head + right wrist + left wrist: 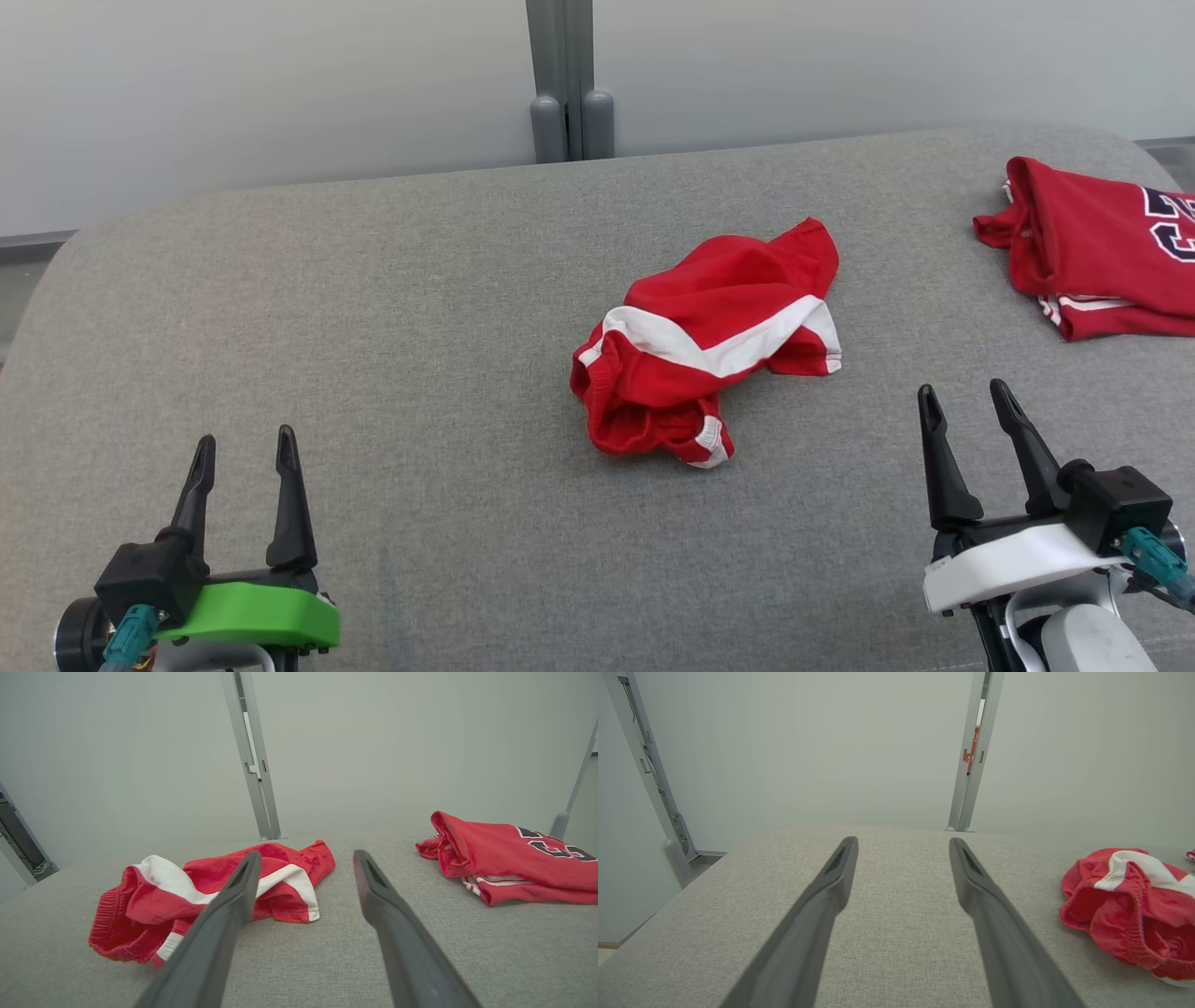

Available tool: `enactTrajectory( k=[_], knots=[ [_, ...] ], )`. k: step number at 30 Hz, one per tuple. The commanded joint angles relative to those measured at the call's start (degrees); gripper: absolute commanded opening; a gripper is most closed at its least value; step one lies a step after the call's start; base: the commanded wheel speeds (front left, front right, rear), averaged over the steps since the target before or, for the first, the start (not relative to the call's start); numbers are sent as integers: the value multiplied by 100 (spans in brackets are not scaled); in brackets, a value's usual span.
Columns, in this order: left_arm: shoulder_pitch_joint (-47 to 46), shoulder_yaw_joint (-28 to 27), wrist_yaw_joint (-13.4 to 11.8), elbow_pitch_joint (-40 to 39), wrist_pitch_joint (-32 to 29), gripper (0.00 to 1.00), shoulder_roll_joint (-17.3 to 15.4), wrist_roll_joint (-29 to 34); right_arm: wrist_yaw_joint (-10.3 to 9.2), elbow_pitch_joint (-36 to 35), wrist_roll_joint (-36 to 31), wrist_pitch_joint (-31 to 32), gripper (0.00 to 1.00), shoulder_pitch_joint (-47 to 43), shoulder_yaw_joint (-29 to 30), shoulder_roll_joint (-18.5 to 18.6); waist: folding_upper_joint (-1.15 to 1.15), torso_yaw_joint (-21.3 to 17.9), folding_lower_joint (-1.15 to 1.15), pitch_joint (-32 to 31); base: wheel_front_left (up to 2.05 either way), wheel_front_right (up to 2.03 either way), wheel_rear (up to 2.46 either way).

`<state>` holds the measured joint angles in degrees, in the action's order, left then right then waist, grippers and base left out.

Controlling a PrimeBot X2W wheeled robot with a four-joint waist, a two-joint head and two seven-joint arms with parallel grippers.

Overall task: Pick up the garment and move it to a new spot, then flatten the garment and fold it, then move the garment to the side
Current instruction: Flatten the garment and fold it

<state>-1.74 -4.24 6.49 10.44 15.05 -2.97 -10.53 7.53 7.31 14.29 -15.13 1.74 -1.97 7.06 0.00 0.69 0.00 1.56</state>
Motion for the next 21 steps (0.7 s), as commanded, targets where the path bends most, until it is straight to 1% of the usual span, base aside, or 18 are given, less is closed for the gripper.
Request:
enactTrajectory(
  k=[1, 21],
  knots=[
    [51, -33, 14, 11, 14, 100, 2, 16, -10, 8, -15, 0, 100, -24, 14, 0, 0, -3, 0, -2, 0, 0, 0],
    [105, -24, 44, 12, 14, 100, 6, 55, -10, 2, -7, 0, 100, -60, 12, -6, 0, -40, 0, -27, 0, 0, 0]
  ],
)
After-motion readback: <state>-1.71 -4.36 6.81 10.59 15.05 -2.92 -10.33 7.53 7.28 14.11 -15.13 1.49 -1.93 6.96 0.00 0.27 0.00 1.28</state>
